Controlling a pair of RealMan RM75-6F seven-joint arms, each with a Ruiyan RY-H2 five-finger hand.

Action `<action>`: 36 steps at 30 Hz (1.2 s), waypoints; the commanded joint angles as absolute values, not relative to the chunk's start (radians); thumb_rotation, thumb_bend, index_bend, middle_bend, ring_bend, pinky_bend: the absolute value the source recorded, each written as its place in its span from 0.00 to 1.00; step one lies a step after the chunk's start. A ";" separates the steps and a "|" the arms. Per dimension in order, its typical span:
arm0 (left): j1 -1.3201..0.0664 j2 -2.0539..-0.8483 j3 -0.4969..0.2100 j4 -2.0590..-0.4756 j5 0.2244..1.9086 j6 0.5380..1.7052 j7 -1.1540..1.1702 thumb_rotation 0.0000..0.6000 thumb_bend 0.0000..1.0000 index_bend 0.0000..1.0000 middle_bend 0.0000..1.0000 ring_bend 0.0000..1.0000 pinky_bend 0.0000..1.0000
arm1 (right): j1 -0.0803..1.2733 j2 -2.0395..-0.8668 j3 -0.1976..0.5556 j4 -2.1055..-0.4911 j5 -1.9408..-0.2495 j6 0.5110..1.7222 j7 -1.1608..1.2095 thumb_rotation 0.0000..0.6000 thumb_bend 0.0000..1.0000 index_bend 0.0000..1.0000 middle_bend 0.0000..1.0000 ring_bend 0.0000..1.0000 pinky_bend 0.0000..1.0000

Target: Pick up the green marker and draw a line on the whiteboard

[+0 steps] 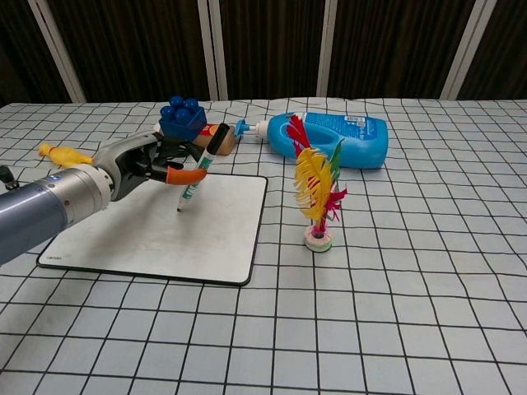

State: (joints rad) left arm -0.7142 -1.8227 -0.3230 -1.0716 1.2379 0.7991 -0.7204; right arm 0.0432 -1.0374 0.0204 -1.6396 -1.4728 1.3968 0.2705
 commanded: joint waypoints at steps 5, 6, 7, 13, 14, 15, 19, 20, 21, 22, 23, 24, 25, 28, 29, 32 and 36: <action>-0.712 -1.800 -0.304 -1.026 1.269 0.806 -0.734 1.00 0.55 0.70 0.17 0.00 0.02 | 0.042 -1.038 0.021 -1.641 -1.468 1.397 0.262 1.00 0.35 0.00 0.00 0.00 0.00; -0.711 -1.797 -0.303 -1.021 1.271 0.808 -0.736 1.00 0.55 0.70 0.17 0.00 0.02 | 0.042 -1.038 0.022 -1.642 -1.468 1.397 0.261 1.00 0.35 0.00 0.00 0.00 0.00; -0.710 -1.792 -0.301 -1.010 1.276 0.813 -0.737 1.00 0.55 0.70 0.17 0.00 0.02 | 0.041 -1.038 0.022 -1.642 -1.467 1.397 0.261 1.00 0.35 0.00 0.00 0.00 0.00; -0.697 -1.766 -0.313 -0.989 1.278 0.849 -0.763 1.00 0.55 0.70 0.17 0.00 0.02 | 0.039 -1.037 0.020 -1.644 -1.474 1.404 0.262 1.00 0.35 0.00 0.00 0.00 0.00; -0.695 -1.760 -0.317 -0.996 1.277 0.855 -0.770 1.00 0.55 0.70 0.17 0.00 0.02 | 0.038 -1.038 0.020 -1.644 -1.475 1.405 0.262 1.00 0.35 0.00 0.00 0.00 0.00; -0.692 -1.750 -0.323 -1.012 1.276 0.862 -0.781 1.00 0.55 0.70 0.17 0.00 0.02 | 0.038 -1.037 0.020 -1.645 -1.477 1.406 0.263 1.00 0.35 0.00 0.00 0.00 0.00; -0.680 -1.710 -0.329 -1.088 1.282 0.880 -0.802 1.00 0.55 0.70 0.17 0.00 0.02 | 0.039 -1.037 0.021 -1.645 -1.481 1.407 0.263 1.00 0.35 0.00 0.00 0.00 0.00; -0.676 -1.700 -0.327 -1.114 1.285 0.883 -0.804 1.00 0.55 0.70 0.17 0.00 0.02 | 0.039 -1.036 0.021 -1.647 -1.482 1.408 0.262 1.00 0.35 0.00 0.00 0.00 0.00; -0.674 -1.690 -0.325 -1.140 1.285 0.884 -0.804 1.00 0.55 0.70 0.17 0.00 0.02 | 0.040 -1.036 0.020 -1.647 -1.482 1.407 0.262 1.00 0.35 0.00 0.00 0.00 0.00; -0.672 -1.685 -0.324 -1.154 1.284 0.883 -0.802 1.00 0.55 0.70 0.17 0.00 0.02 | 0.040 -1.037 0.020 -1.647 -1.482 1.407 0.261 1.00 0.35 0.00 0.00 0.00 0.00; -0.671 -1.681 -0.323 -1.175 1.281 0.883 -0.797 1.00 0.55 0.70 0.17 0.00 0.02 | 0.039 -1.037 0.020 -1.648 -1.483 1.408 0.261 1.00 0.35 0.00 0.00 0.00 0.00; -0.670 -1.679 -0.322 -1.192 1.275 0.880 -0.792 1.00 0.55 0.70 0.17 0.00 0.02 | 0.039 -1.037 0.020 -1.648 -1.484 1.408 0.261 1.00 0.35 0.00 0.00 0.00 0.00; -0.670 -1.679 -0.320 -1.202 1.271 0.877 -0.787 1.00 0.55 0.70 0.17 0.00 0.02 | 0.039 -1.037 0.020 -1.648 -1.484 1.408 0.261 1.00 0.35 0.00 0.00 0.00 0.00; -0.671 -1.691 -0.314 -1.224 1.253 0.871 -0.759 1.00 0.55 0.70 0.17 0.00 0.02 | 0.040 -1.037 0.020 -1.648 -1.484 1.407 0.260 1.00 0.35 0.00 0.00 0.00 0.00; -0.672 -1.696 -0.312 -1.227 1.248 0.870 -0.752 1.00 0.55 0.70 0.17 0.00 0.02 | 0.040 -1.036 0.020 -1.648 -1.484 1.407 0.260 1.00 0.35 0.00 0.00 0.00 0.00; -0.674 -1.715 -0.304 -1.231 1.234 0.866 -0.724 1.00 0.55 0.70 0.17 0.00 0.02 | 0.039 -1.037 0.020 -1.645 -1.481 1.406 0.263 1.00 0.35 0.00 0.00 0.00 0.00; -0.678 -1.737 -0.297 -1.226 1.219 0.855 -0.706 1.00 0.55 0.70 0.17 0.00 0.02 | 0.039 -1.036 0.020 -1.643 -1.481 1.405 0.266 1.00 0.35 0.00 0.00 0.00 0.00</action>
